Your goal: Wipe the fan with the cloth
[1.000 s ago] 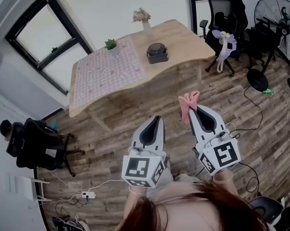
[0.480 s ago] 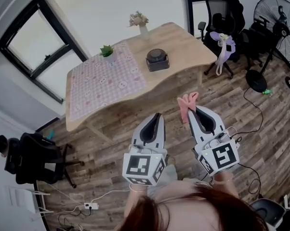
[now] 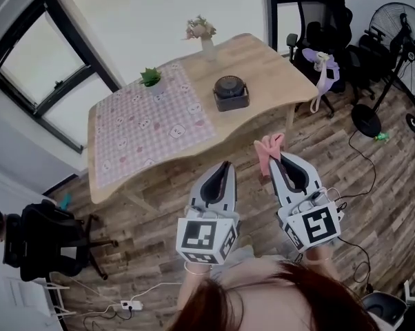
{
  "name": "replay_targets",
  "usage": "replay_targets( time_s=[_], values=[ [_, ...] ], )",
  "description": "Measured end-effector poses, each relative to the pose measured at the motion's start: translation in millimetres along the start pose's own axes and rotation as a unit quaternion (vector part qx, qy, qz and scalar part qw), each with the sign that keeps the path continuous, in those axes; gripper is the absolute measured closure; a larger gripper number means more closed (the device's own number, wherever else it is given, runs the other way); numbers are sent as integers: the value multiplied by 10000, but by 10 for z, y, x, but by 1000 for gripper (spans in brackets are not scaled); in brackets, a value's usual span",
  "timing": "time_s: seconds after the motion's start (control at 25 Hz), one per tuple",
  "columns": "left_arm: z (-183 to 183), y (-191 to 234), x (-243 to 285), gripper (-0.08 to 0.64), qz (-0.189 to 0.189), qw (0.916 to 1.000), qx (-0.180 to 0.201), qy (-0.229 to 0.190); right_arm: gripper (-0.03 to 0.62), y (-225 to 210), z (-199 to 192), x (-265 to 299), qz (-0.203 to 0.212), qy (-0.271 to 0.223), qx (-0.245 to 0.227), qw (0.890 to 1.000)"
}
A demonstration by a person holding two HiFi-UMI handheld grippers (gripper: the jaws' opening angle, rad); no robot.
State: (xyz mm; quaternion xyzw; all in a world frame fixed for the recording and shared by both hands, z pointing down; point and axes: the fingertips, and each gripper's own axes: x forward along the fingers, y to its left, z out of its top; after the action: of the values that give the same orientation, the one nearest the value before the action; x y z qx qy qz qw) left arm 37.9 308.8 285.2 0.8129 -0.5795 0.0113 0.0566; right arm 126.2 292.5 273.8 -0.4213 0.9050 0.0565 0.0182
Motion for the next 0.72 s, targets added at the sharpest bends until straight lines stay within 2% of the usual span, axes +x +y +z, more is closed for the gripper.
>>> replay_targets(
  time_s=[0.4,0.72],
  values=[
    [-24,535,356,541,-197,9996,112,194,566,-46,-100,602,-214,114,-5,9997],
    [-35,736,563,541,-313,9993,67,185,565,-154,-185,879,-357,145,93,9992]
  ],
)
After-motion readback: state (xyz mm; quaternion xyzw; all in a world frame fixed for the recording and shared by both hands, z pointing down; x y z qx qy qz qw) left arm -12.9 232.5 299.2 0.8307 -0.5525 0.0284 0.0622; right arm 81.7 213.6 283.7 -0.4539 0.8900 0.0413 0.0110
